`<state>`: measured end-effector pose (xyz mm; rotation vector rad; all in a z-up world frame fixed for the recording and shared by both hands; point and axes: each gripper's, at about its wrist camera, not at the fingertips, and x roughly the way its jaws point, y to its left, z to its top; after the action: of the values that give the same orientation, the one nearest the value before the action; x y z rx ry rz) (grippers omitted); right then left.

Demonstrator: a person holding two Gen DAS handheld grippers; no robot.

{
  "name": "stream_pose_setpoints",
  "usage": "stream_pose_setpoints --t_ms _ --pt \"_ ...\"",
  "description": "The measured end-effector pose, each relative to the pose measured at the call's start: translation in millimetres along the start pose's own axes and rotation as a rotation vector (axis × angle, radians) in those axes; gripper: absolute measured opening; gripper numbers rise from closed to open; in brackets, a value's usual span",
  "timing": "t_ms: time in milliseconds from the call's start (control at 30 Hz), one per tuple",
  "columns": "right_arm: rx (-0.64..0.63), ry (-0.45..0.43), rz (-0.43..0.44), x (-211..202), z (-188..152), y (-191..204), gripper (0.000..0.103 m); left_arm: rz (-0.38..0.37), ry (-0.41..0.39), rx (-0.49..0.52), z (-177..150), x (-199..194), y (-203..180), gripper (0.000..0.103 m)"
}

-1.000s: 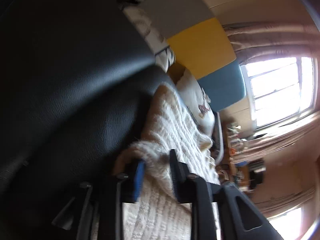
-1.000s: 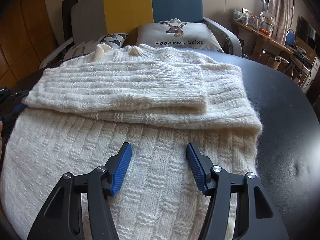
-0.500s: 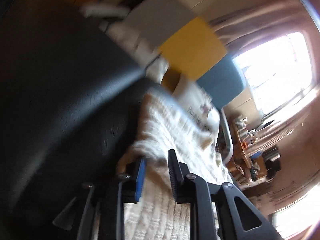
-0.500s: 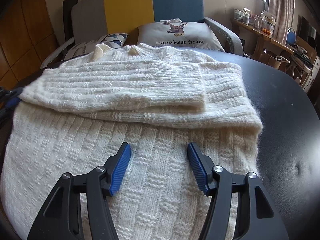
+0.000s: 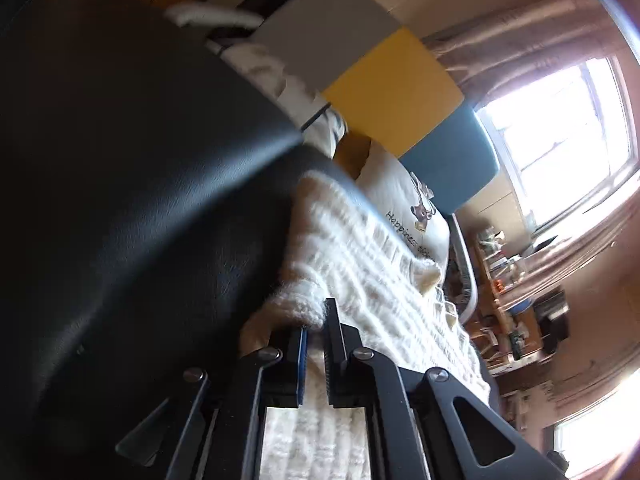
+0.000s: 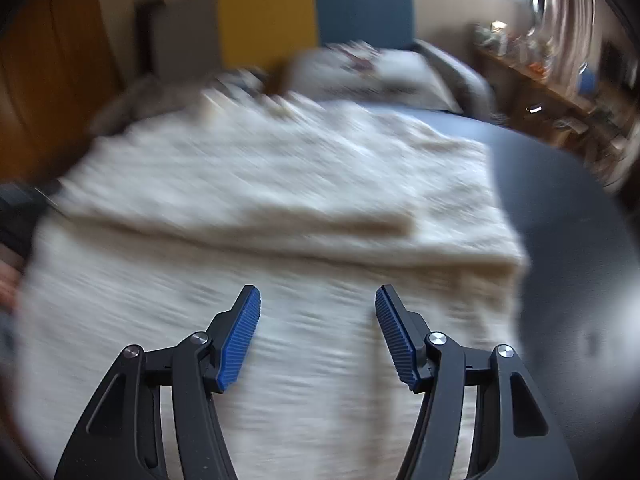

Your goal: Fold clothes

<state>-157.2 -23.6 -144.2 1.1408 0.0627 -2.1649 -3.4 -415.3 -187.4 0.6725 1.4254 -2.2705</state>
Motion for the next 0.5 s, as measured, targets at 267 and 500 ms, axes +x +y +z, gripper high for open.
stream_pose_setpoints --t_ms 267,500 --pt "0.238 -0.046 0.335 2.2 1.9 3.5 0.063 -0.082 -0.009 -0.050 10.7 -2.2 9.3 0.006" --pt "0.599 -0.138 0.491 13.0 9.5 -58.2 0.063 -0.074 0.000 -0.055 4.1 -3.4 16.4 0.006"
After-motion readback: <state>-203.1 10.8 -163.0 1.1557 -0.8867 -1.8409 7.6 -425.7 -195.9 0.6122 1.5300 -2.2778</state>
